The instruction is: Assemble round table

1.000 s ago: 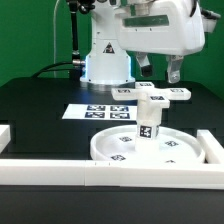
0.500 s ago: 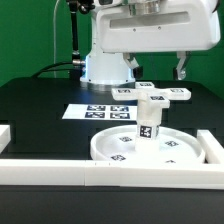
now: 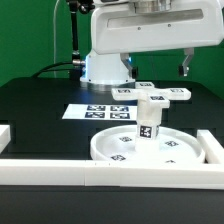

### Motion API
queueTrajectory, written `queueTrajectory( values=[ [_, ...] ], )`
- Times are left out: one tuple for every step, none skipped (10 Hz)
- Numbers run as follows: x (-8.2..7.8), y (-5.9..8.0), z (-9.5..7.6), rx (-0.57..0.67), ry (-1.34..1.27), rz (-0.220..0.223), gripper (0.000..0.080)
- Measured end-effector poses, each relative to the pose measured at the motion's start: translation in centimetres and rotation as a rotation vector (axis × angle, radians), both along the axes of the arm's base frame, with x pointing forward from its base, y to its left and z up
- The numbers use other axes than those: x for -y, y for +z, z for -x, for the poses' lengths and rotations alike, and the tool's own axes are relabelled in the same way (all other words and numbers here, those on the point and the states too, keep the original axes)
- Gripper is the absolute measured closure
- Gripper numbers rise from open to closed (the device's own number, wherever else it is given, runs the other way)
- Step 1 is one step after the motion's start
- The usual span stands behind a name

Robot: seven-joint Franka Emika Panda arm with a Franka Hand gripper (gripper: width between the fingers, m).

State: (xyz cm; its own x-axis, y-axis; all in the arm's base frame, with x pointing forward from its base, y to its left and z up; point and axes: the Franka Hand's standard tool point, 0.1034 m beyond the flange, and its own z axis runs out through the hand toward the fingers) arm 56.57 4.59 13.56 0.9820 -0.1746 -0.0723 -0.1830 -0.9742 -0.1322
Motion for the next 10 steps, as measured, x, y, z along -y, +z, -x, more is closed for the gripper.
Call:
queueTrajectory(
  values=[
    [0.2, -0.2, 0.1, 0.022, 0.133, -0.002, 0.0151],
    [0.1, -0.3, 0.3, 0.032, 0.250, 0.008, 0.0151],
    [0.0, -0.3, 0.2, 0.051, 0.404, 0.029, 0.0151],
    [-0.3, -0.4, 0.0, 0.068, 0.538, 0.059, 0.0151],
    [-0.4, -0.6, 0.2, 0.073, 0.633, 0.074, 0.0151],
    [-0.2, -0.7, 0.2, 0.076, 0.709, 0.073, 0.0151],
    [0.0, -0.8, 0.2, 0.080, 0.763, 0.070, 0.0151],
    [0.2, -0.9, 0.2, 0.081, 0.808, 0.069, 0.0151],
    [0.4, -1.0, 0.2, 0.084, 0.865, 0.067, 0.0151],
    [0.5, -1.2, 0.2, 0.081, 0.875, 0.066, 0.0151]
  ],
)
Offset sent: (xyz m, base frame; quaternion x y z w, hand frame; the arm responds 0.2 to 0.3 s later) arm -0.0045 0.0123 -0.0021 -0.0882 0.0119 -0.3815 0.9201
